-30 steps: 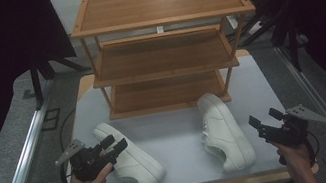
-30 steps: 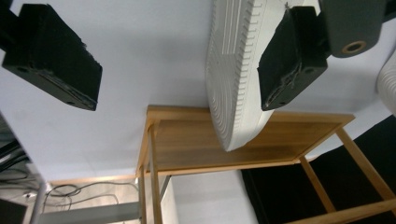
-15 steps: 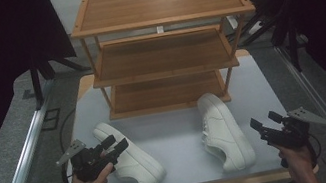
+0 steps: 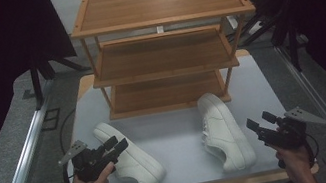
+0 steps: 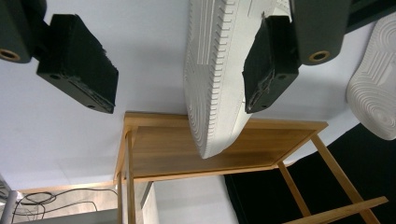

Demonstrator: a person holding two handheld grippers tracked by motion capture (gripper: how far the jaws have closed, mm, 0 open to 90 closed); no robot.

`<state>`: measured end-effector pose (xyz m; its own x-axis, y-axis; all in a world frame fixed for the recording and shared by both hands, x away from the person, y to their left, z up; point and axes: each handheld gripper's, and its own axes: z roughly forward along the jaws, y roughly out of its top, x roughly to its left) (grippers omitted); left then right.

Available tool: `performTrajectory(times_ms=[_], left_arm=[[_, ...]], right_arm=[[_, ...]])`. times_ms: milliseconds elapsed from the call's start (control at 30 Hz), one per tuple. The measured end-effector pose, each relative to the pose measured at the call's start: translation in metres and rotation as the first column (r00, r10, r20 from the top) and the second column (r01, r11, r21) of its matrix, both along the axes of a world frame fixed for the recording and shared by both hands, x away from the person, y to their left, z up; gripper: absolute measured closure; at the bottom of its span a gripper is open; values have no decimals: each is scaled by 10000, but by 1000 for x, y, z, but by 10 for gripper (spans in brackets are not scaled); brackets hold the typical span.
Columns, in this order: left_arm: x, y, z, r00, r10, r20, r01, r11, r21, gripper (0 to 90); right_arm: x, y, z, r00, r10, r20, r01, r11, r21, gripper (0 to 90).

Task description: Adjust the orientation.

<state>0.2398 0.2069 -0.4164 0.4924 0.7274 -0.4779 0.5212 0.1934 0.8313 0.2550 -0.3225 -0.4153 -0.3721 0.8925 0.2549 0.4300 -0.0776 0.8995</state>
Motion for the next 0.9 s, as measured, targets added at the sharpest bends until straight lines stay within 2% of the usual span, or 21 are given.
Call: performTrajectory(times_ms=[167, 367, 433, 567, 600, 667, 800, 867, 900], left_arm=[[-1, -1, 1, 10000, -41, -13, 41, 9999, 135, 514], [-5, 6, 3, 10000, 8, 10, -8, 9994, 358, 613], [-8, 12, 4, 9999, 142, -20, -141, 9991, 389, 687], [-12, 19, 2, 9993, 338, -188, -327, 9980, 539, 797], [-16, 23, 1, 9982, 537, -267, -520, 9968, 608, 822], [-18, 26, -1, 9975, 634, -299, -614, 9962, 617, 854], [-30, 37, -13, 9923, 1049, -661, -992, 9915, 842, 889], [-34, 43, -20, 9879, 1306, -840, -1225, 9878, 961, 897], [-34, 43, -20, 9879, 1306, -840, -1225, 9878, 961, 899]], right_arm=[[1, -3, -1, 9998, -2, -173, 3, 10000, 85, 274], [-1, -3, 0, 9997, 183, -149, -183, 9998, 12, 284], [0, -2, -1, 9997, 95, -214, -95, 9999, -31, 282], [1, 0, -3, 9991, 292, -296, -300, 9992, -260, 278], [2, 1, -3, 9988, 351, -340, -361, 9989, -308, 276], [3, 2, -4, 9986, 342, -392, -353, 9989, -292, 274], [5, 4, -8, 9973, 427, -602, -448, 9984, -331, 274], [4, 4, -8, 9968, 459, -661, -485, 9981, -377, 274], [4, 4, -8, 9968, 459, -661, -485, 9981, -377, 274]])
